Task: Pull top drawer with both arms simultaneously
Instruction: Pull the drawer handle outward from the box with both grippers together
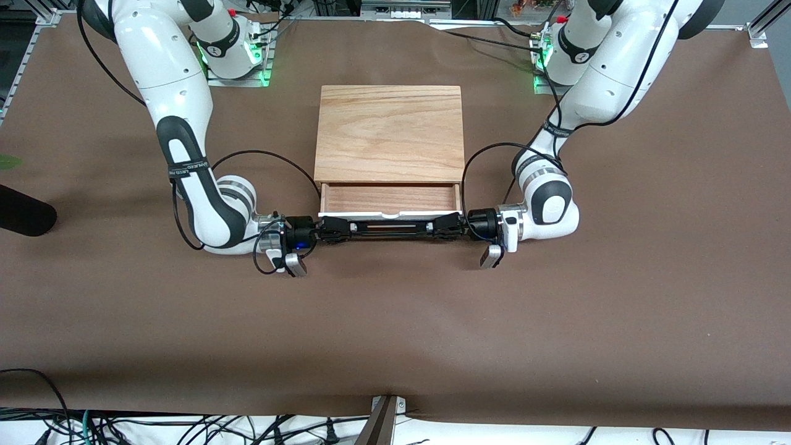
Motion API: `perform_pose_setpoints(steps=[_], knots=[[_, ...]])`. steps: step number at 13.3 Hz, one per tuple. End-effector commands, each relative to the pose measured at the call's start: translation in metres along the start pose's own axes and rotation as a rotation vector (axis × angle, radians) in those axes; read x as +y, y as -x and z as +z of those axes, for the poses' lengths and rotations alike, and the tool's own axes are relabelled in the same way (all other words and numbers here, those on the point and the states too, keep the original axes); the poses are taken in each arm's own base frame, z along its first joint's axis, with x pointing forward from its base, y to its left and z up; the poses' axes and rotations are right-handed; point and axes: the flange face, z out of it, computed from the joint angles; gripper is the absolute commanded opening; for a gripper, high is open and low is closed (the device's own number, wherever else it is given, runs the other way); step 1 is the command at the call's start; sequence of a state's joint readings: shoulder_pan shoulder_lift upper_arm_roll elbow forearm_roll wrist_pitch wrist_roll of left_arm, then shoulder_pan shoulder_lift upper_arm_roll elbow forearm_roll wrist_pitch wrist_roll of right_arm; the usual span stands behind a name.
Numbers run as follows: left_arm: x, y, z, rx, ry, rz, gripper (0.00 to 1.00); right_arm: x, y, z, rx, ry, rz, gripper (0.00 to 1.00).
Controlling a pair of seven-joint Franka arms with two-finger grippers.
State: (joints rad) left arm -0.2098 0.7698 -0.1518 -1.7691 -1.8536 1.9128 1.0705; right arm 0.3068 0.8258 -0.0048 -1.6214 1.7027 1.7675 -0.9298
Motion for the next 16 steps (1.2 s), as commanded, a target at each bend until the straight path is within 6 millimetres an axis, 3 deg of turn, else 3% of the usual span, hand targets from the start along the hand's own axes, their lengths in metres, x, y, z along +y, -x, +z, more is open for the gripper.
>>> perform_pose_setpoints(steps=[1,10,11,13,16], knots=[[-0.014,-0.011,-0.019,-0.011,-0.064,-0.016,0.0,-0.033,-0.054,-0.039,0.136,-0.078,-0.007,0.0],[-0.029,-0.032,-0.029,-0.003,-0.052,-0.016,0.0,-0.023,-0.053,-0.041,0.135,-0.076,0.0,0.08],[-0.031,-0.032,-0.031,-0.002,-0.057,-0.016,0.0,-0.023,-0.053,-0.042,0.135,-0.077,0.001,0.17],[-0.031,-0.032,-0.032,0.0,-0.057,-0.028,0.0,-0.023,-0.053,-0.042,0.131,-0.077,-0.003,1.0],[-0.032,-0.034,-0.034,0.001,-0.058,-0.028,0.0,-0.022,-0.053,-0.043,0.13,-0.074,-0.005,1.0]])
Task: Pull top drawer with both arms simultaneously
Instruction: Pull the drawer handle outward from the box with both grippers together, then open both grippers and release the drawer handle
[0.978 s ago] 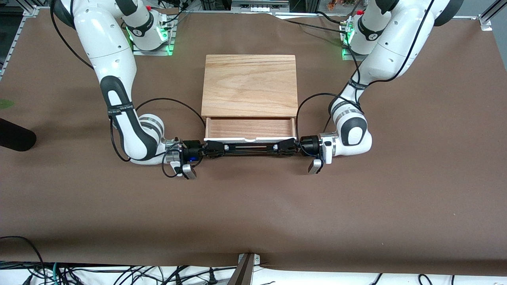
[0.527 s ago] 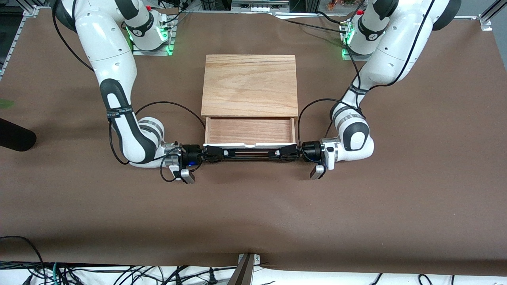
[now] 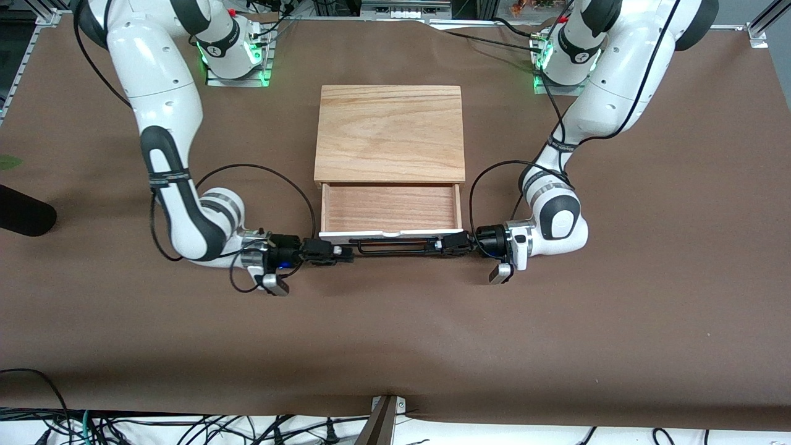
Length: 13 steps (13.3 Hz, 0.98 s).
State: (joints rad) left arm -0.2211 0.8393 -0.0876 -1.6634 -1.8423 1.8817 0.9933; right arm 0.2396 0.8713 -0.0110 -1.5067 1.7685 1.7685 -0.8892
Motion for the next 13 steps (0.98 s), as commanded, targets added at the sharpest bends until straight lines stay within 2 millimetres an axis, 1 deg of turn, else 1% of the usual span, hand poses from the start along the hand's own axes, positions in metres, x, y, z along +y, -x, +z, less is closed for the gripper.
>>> perform_pose_setpoints(steps=[1,2,4,5,6,7,8,9,10,11,12,13], knots=[[-0.023,-0.002,-0.022,-0.012,-0.06,-0.001,0.0,-0.01,-0.005,0.002,0.005,-0.026,0.008,1.0],[-0.022,-0.004,-0.022,-0.01,-0.057,0.003,0.0,-0.011,-0.005,0.002,0.002,-0.024,0.009,1.0],[-0.021,-0.001,-0.021,-0.013,-0.058,-0.017,0.0,-0.013,-0.009,-0.01,-0.015,0.017,-0.009,1.0],[-0.019,0.001,-0.019,-0.016,-0.057,-0.022,0.05,-0.014,-0.009,-0.012,-0.03,0.036,-0.018,1.0],[-0.014,0.004,-0.021,-0.015,-0.06,-0.021,0.59,-0.018,-0.012,-0.019,-0.033,0.054,-0.032,1.0],[-0.007,0.006,-0.022,-0.015,-0.058,-0.016,1.0,-0.018,-0.013,-0.024,-0.039,0.076,-0.04,1.0],[0.0,0.005,-0.024,-0.013,-0.057,-0.022,1.0,-0.022,-0.014,-0.027,-0.049,0.094,-0.051,1.0],[0.005,0.002,-0.025,-0.01,-0.056,-0.038,1.0,-0.021,-0.014,-0.029,-0.058,0.108,-0.047,1.0],[0.011,0.001,-0.026,-0.025,-0.065,-0.046,1.0,-0.022,-0.015,-0.031,-0.06,0.123,-0.016,1.0],[0.024,-0.003,-0.027,-0.049,-0.083,-0.062,1.0,-0.029,-0.017,-0.031,-0.063,0.141,-0.014,1.0],[0.039,-0.008,-0.034,-0.064,-0.105,-0.095,1.0,-0.03,-0.018,-0.035,-0.068,0.179,-0.017,1.0],[0.056,-0.013,-0.042,-0.083,-0.132,-0.113,1.0,-0.035,-0.018,-0.037,-0.092,0.216,-0.034,1.0]])
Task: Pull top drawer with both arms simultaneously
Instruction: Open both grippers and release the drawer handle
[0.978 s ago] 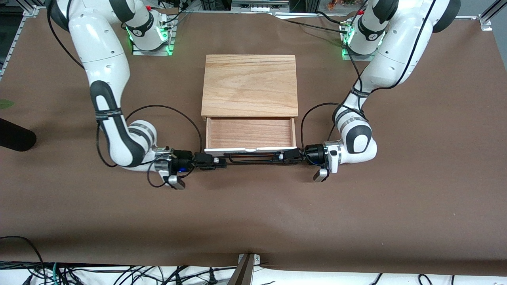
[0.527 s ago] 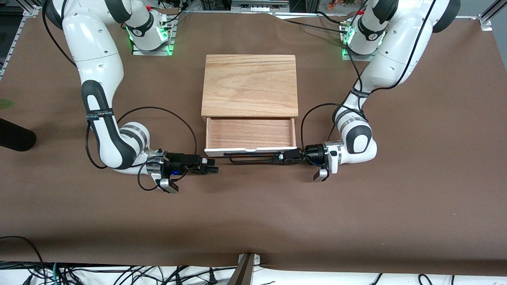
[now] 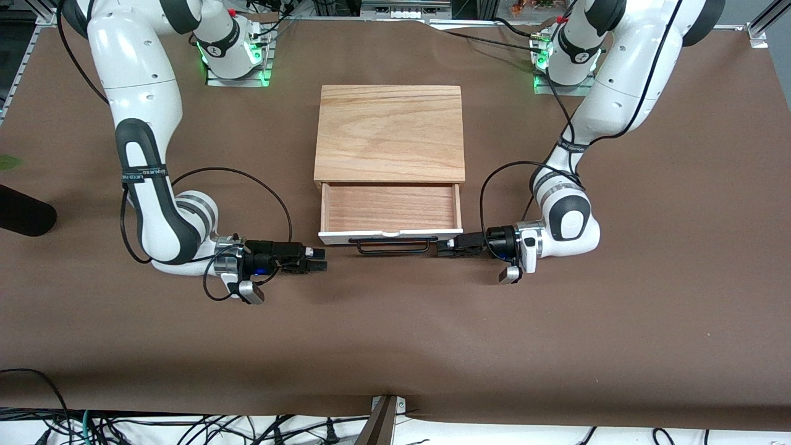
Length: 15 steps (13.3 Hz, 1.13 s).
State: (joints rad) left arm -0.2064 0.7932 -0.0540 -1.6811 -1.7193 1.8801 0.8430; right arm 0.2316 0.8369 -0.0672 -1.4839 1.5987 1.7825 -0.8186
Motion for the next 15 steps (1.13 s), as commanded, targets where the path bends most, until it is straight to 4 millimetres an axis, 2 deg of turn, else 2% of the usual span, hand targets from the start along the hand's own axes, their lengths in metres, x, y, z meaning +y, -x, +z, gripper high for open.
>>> perform_pose_setpoints(steps=[1,3,4,6,8,9,12,13,15], knots=[[0.052,-0.003,-0.03,-0.038,-0.075,-0.041,1.0,-0.022,-0.004,-0.012,-0.045,0.109,-0.03,1.0],[0.076,-0.006,-0.045,-0.061,-0.139,-0.023,1.0,-0.044,-0.007,-0.03,-0.103,0.207,-0.098,1.0],[0.085,-0.005,-0.048,-0.078,-0.171,-0.008,1.0,-0.048,-0.006,-0.039,-0.147,0.27,-0.128,1.0],[0.099,-0.011,-0.068,-0.068,-0.213,0.026,1.0,-0.067,-0.006,-0.061,-0.234,0.41,-0.202,1.0],[0.113,-0.004,-0.084,-0.068,-0.28,0.049,1.0,-0.09,-0.005,-0.085,-0.306,0.547,-0.229,1.0],[0.126,0.002,-0.097,-0.057,-0.348,0.056,1.0,-0.106,-0.004,-0.093,-0.328,0.607,-0.214,1.0],[0.171,0.022,-0.115,-0.08,-0.493,0.031,1.0,-0.161,0.009,-0.114,-0.391,0.785,-0.105,1.0],[0.189,0.028,-0.121,-0.088,-0.562,0.037,1.0,-0.179,0.017,-0.124,-0.425,0.862,-0.058,1.0],[0.223,0.045,-0.132,-0.1,-0.702,0.044,1.0,-0.226,0.03,-0.151,-0.476,1.062,-0.083,1.0]])
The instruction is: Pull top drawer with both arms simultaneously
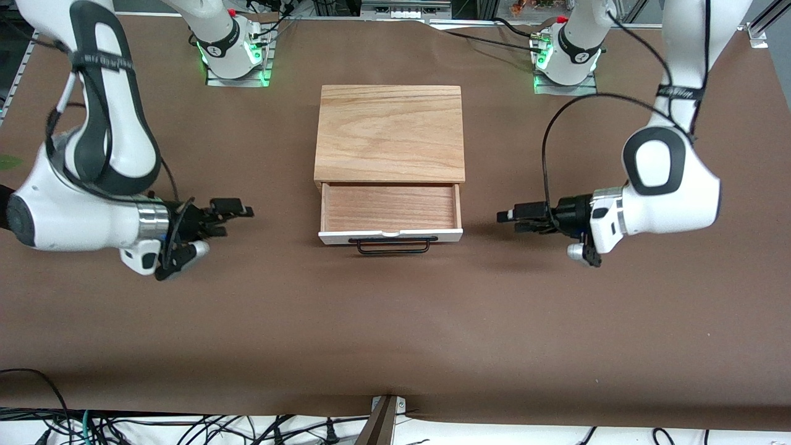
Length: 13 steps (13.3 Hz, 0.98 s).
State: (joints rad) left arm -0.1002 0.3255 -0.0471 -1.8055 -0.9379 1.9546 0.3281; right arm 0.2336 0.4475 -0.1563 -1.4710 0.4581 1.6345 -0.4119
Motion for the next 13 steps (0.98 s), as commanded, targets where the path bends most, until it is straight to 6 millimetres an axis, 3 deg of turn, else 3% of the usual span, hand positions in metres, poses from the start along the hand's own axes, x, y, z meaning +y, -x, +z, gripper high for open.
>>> perform_pose_setpoints(steps=[1,5,7,10,13], knots=[[0.024,0.037,-0.032,0.005,-0.139,-0.016,1.0,-0.017,0.037,-0.055,-0.036,0.186,0.009,1.0],[0.037,0.076,-0.068,-0.025,-0.324,0.044,1.0,-0.034,0.087,-0.115,-0.069,0.339,0.004,1.0],[0.041,0.092,-0.087,-0.057,-0.406,0.051,1.0,-0.031,0.106,-0.142,-0.054,0.429,0.02,1.0],[0.05,0.116,-0.119,-0.116,-0.622,0.105,1.0,-0.032,0.152,-0.153,-0.002,0.445,0.201,1.0],[0.047,0.124,-0.146,-0.124,-0.784,0.14,1.0,-0.029,0.171,-0.149,0.034,0.436,0.325,1.0]])
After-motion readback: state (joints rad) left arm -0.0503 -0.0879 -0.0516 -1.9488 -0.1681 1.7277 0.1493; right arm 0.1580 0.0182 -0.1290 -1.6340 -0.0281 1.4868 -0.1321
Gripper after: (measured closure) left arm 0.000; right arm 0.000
